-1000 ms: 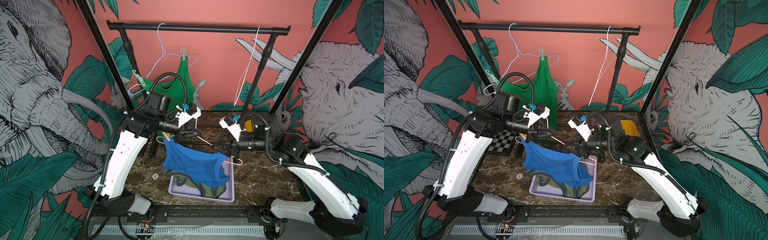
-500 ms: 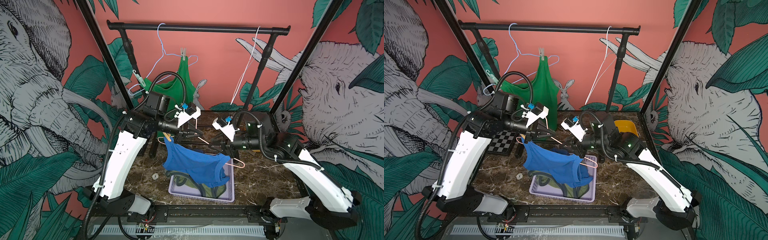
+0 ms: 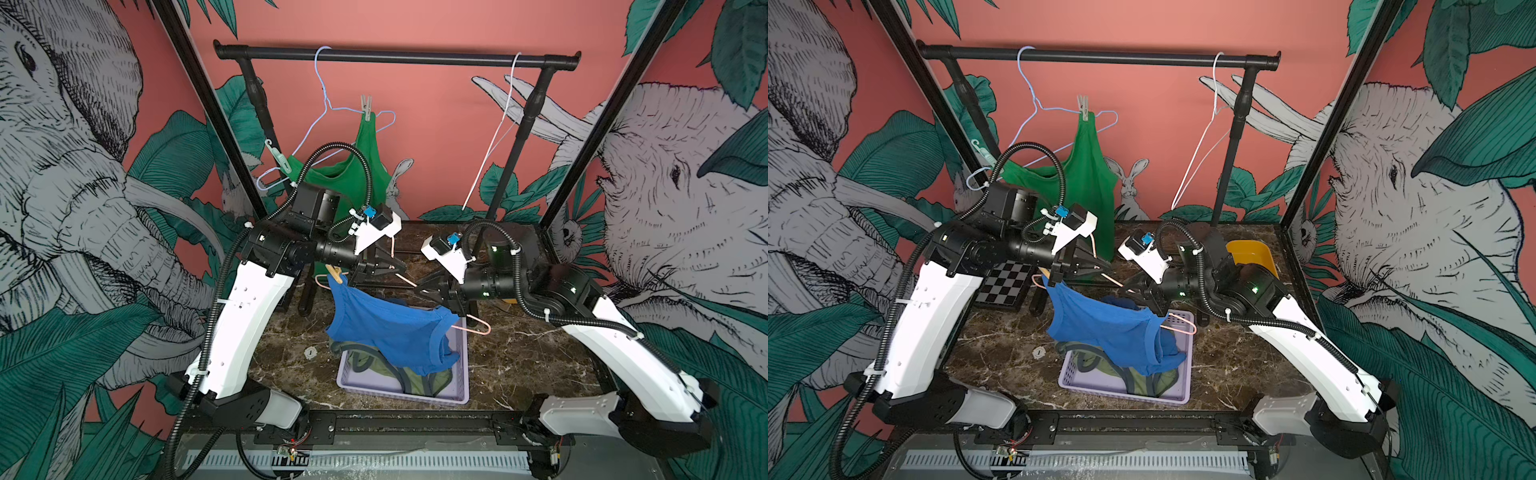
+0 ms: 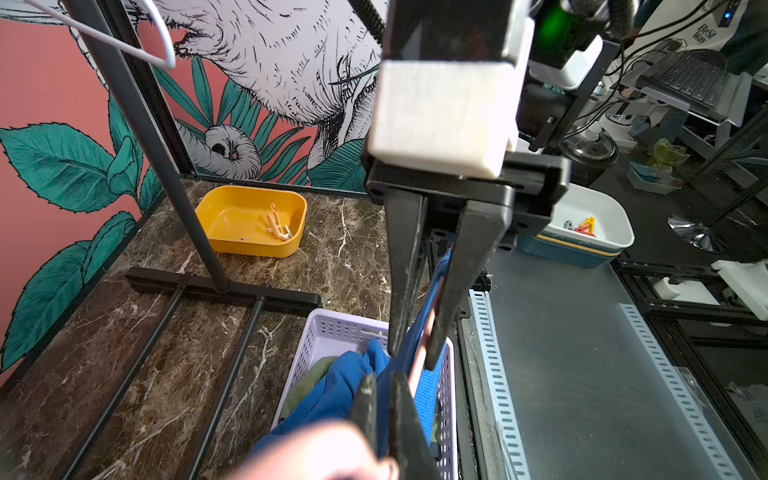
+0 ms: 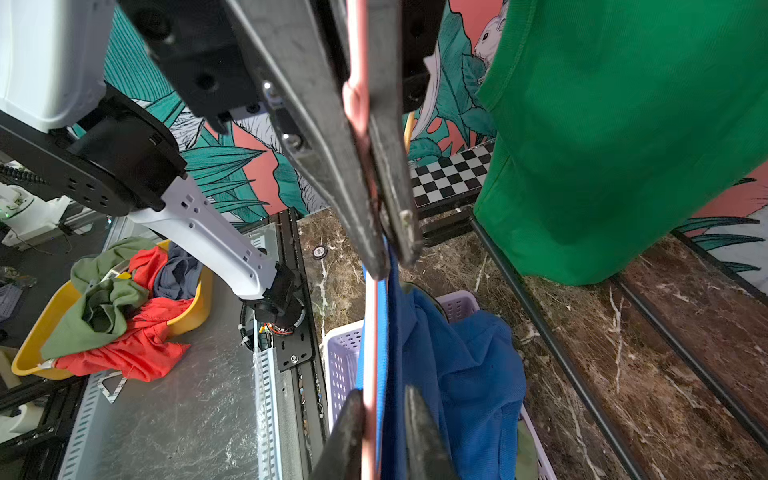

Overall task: Remove the clothespins securing tank tops to the hanger
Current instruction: Adjust the hanger.

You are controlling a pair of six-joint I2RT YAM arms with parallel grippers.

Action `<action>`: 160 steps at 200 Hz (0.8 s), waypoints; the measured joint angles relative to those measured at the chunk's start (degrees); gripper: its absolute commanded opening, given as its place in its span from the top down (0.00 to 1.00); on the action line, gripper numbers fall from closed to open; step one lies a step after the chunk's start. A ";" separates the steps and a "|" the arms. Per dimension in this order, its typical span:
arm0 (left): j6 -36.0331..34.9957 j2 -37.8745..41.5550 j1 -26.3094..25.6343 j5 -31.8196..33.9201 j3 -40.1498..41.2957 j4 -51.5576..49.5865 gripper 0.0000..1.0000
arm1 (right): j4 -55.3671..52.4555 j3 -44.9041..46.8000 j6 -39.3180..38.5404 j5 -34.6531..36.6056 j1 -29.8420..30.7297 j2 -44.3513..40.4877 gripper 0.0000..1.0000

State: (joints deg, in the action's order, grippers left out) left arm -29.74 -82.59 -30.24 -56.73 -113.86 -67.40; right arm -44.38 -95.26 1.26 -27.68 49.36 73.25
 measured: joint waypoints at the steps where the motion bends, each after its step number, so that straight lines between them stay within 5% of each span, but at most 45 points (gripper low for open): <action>1: 0.00 0.00 0.00 0.00 -0.02 0.00 1.00 | 0.02 0.00 -0.04 0.00 0.00 0.02 0.89; 15: 0.11 0.00 -0.02 0.09 -0.02 0.04 1.00 | 0.20 0.02 -0.04 -0.13 0.07 0.13 1.00; 35: 0.15 0.00 -0.07 0.33 -0.02 0.02 0.94 | 0.48 0.24 -0.04 -0.11 0.15 0.17 1.00; 75: -1.01 0.00 -0.24 0.94 -0.09 -0.68 0.48 | 3.63 2.67 0.31 0.90 0.13 0.00 1.00; 105: -4.20 0.11 -0.50 2.01 -1.11 -3.74 0.24 | 4.81 4.44 0.57 2.16 -0.48 -0.37 1.00; 160: -11.93 2.10 -0.57 4.94 -6.60 -9.92 0.14 | 4.35 7.32 0.70 1.70 -3.15 -4.28 1.00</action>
State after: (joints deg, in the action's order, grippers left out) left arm -41.67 -80.49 -30.81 -51.79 -120.46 -77.32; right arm -40.03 -87.94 1.96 -25.98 46.22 68.97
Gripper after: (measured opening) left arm 0.863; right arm 0.049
